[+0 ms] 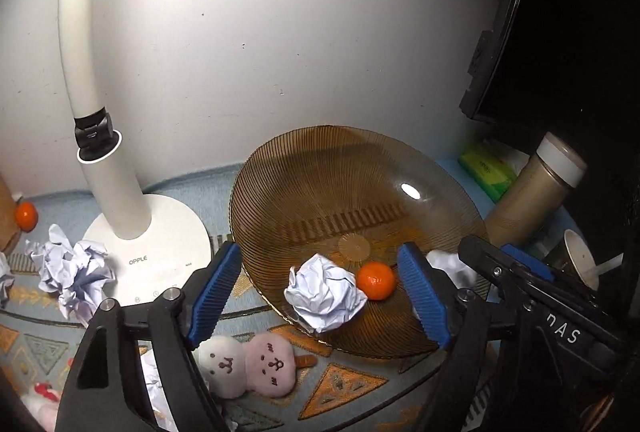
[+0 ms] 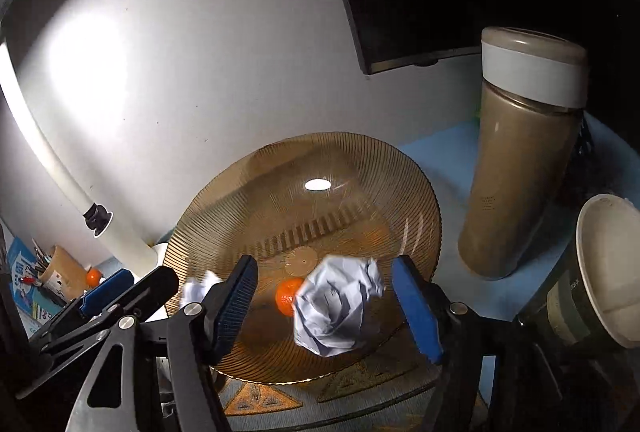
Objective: Organize objects
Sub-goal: 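Carry both paper balls over the amber bowl and open both tools, then grasp the plaid cloth bow with the left tool while the right tool grasps a paper ball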
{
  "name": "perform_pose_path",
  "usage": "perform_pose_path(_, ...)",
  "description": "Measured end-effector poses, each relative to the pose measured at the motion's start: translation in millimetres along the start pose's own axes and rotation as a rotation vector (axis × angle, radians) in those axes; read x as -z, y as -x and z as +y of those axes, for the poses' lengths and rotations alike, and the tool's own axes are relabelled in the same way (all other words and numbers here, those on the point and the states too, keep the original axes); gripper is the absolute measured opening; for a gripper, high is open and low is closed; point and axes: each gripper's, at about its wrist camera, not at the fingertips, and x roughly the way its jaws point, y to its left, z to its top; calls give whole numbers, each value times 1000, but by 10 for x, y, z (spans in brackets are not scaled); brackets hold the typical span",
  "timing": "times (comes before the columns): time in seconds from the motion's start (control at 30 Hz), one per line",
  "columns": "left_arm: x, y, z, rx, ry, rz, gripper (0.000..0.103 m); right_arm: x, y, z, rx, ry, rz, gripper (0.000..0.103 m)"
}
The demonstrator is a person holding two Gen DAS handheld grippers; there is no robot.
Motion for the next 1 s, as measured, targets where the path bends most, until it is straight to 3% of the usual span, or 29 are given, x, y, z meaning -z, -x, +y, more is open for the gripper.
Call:
perform_pose_path(0.23,151,350,57,18,19,-27,81,218,306,77,-32,25,-13,68)
perform_pose_path(0.5,698,1460,481,-26,40,-116,83,861,871,603,-58,147,-41,68)
perform_pose_path(0.57,853,1723,690,-57,55,-134,87,1012,951,718,-105,152,-30,68)
perform_pose_path(0.7,1218,2099,1150,-206,99,-179,93,1367,927,976,-142,179,-16,68)
perform_pose_path(0.8,1565,2171,1462,-340,118,-199,93,1640,738,1149,-167,215,34,68)
perform_pose_path(1.0,1947,1898,1822,-302,160,-131,93,1912,519,1380,-176,286,54,68)
